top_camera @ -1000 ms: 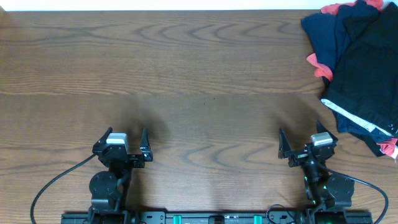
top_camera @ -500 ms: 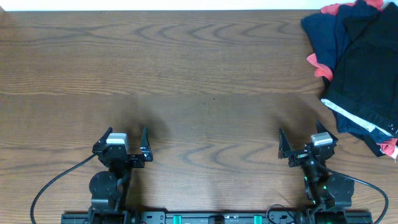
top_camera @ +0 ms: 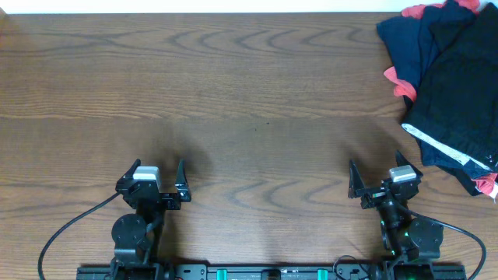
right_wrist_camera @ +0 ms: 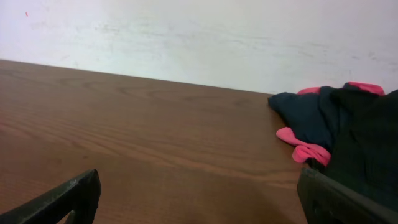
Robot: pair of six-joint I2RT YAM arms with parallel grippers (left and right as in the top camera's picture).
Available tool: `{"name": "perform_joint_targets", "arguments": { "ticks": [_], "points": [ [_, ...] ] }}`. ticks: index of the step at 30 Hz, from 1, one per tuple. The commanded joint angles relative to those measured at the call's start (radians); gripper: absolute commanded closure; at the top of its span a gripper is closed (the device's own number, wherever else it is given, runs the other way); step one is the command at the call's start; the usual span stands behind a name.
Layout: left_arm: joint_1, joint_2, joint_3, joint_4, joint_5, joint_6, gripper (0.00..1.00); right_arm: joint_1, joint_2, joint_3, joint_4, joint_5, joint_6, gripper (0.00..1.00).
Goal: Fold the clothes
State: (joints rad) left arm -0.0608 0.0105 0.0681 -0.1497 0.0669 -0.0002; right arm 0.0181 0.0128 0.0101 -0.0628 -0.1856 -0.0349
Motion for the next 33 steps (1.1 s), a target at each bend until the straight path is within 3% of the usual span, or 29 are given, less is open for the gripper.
{"name": "perform_joint_targets", "arguments": {
  "ticks": [1,13,21,25,33],
  "points": [
    [-0.003,0.0,-0.013,-0.032,-0.008,-0.004,0.02,0.008,-0.005,0.003,-0.01,0.002,-0.004,0.01],
    [-0.003,0.0,-0.013,-0.003,0.034,0.014,0.02,0.008,0.001,0.002,-0.008,-0.014,0.019,0.01],
    [-0.003,0.033,0.001,0.016,0.064,-0.05,0.02,0.007,0.007,0.006,0.162,-0.01,0.13,0.01],
    [-0.003,0.149,0.086,0.015,0.064,-0.066,0.02,-0.008,0.063,0.054,0.168,-0.006,0.241,0.01],
    [-0.003,0.595,0.457,-0.103,0.085,-0.061,0.02,-0.041,0.387,0.352,0.111,-0.023,0.235,0.01]
  ]
}}
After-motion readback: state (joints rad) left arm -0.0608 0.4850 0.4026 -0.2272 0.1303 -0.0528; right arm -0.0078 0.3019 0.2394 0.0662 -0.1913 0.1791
